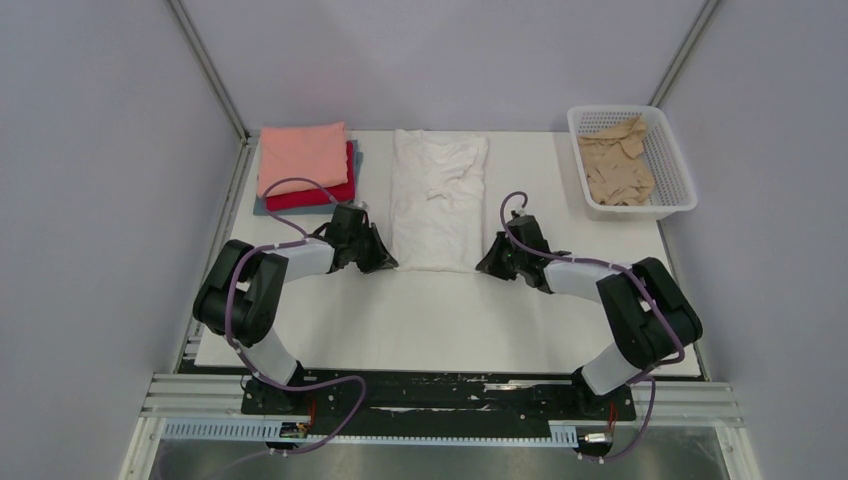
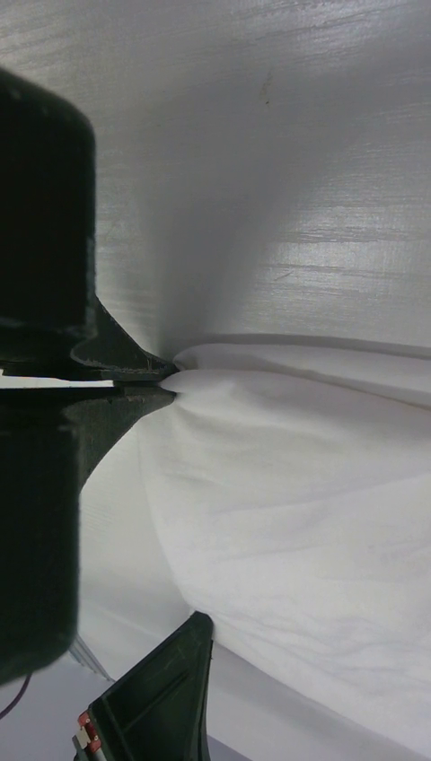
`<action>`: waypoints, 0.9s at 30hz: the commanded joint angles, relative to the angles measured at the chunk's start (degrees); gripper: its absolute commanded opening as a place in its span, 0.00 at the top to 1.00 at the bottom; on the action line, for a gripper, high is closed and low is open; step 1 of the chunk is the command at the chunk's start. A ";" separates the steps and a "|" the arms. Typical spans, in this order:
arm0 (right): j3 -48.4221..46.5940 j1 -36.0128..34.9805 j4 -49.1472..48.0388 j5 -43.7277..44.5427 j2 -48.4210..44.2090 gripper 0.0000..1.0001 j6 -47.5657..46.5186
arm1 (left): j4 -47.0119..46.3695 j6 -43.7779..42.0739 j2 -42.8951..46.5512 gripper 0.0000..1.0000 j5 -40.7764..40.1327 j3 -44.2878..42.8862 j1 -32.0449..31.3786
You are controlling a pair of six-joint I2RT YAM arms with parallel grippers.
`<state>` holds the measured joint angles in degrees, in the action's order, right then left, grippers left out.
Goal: Fold and stack the t-shirts
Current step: Grab one side of the 2/3 rectangular tshirt with both arms, then fold the long partially folded tshirt into a neat square
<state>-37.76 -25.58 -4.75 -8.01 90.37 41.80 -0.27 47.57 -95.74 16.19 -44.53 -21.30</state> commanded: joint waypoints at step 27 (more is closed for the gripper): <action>2.42 -4.50 24.70 -40.89 -46.22 1.00 -3.27 | 24.68 -3.53 68.34 1.00 -11.47 10.35 -7.48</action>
<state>-35.09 -29.87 18.09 -44.40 47.99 37.39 21.56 45.74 -28.77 4.91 -33.32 -28.91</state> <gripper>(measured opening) 0.007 0.009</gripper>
